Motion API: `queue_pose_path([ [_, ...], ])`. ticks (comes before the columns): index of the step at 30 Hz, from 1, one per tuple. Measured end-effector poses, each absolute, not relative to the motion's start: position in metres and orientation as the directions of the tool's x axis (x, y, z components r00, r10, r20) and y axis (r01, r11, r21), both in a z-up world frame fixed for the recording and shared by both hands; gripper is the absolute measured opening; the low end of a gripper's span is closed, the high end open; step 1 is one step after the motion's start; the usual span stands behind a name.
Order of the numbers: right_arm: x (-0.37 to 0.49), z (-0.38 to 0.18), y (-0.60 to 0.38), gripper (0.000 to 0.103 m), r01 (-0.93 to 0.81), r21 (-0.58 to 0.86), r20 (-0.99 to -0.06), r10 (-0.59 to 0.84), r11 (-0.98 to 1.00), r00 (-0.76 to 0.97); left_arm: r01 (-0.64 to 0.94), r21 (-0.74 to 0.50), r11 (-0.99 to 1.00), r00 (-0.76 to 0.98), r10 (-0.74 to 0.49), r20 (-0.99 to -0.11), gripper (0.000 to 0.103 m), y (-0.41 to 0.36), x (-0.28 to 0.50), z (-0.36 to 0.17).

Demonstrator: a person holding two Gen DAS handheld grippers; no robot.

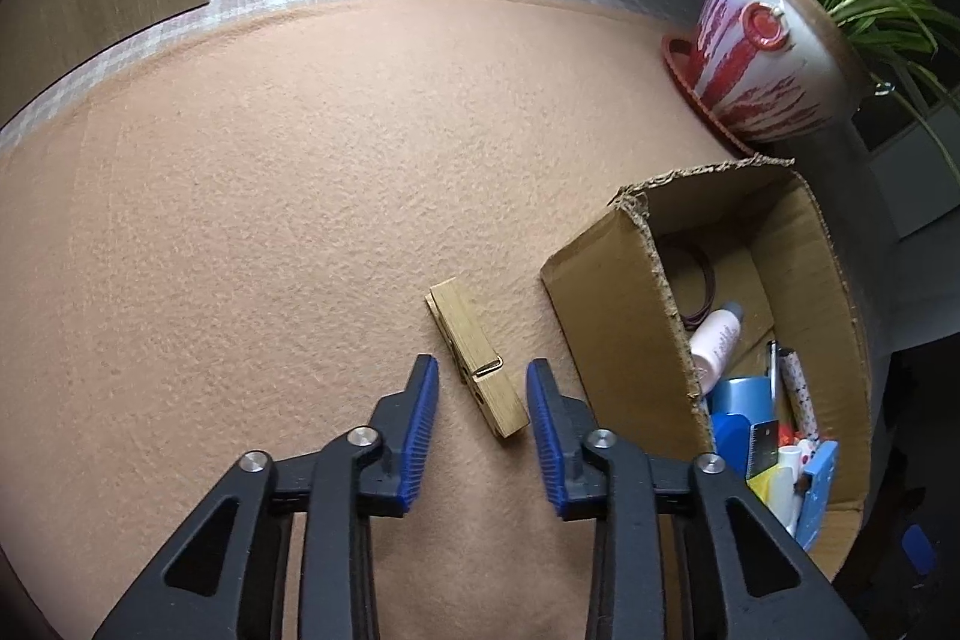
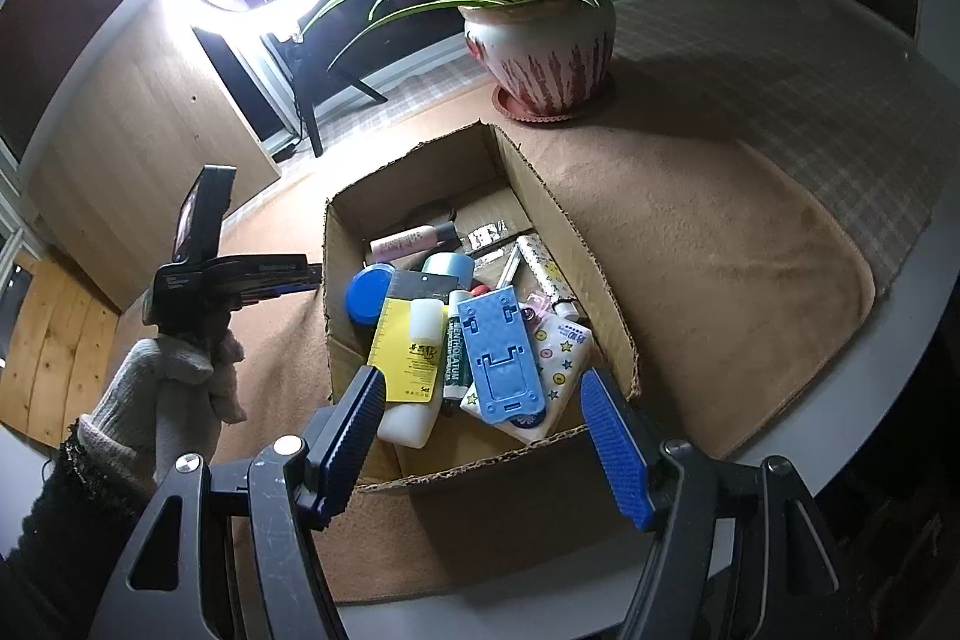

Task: Organize objects
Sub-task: 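Grasp the wooden clothespin with the left tool, then carry the clothespin into the box and open the left tool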

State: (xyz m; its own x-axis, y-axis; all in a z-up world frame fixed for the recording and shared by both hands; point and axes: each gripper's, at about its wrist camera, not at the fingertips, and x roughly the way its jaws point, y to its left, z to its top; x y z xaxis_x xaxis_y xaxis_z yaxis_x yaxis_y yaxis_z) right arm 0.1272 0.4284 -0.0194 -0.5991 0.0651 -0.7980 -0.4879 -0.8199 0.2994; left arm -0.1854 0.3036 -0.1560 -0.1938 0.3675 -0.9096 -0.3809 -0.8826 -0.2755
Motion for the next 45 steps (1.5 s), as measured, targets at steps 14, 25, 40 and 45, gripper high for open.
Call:
queue_pose_path([
  [14, 0.12, -0.018, 0.421, 0.064, -0.473, 0.291, -0.797, 0.063, -0.831, -0.601, -0.363, -0.253, -0.897, -0.212, 0.345, -0.914, 0.014, 0.282, -0.182, -0.158],
  [25, 0.099, -0.014, 0.391, 0.064, -0.411, 0.271, -0.791, 0.042, -0.871, -0.61, -0.332, -0.274, -0.903, -0.213, 0.354, -0.911, 0.014, 0.231, -0.161, -0.16],
  [40, 0.081, -0.012, 0.351, 0.064, -0.339, 0.255, -0.793, 0.005, -0.906, -0.609, -0.3, -0.323, -0.897, -0.231, 0.397, -0.888, 0.014, 0.171, -0.119, -0.146],
  [45, 0.079, -0.012, 0.34, 0.064, -0.325, 0.241, -0.792, 0.008, -0.914, -0.611, -0.303, -0.351, -0.886, -0.24, 0.427, -0.872, 0.014, 0.164, -0.114, -0.133],
])
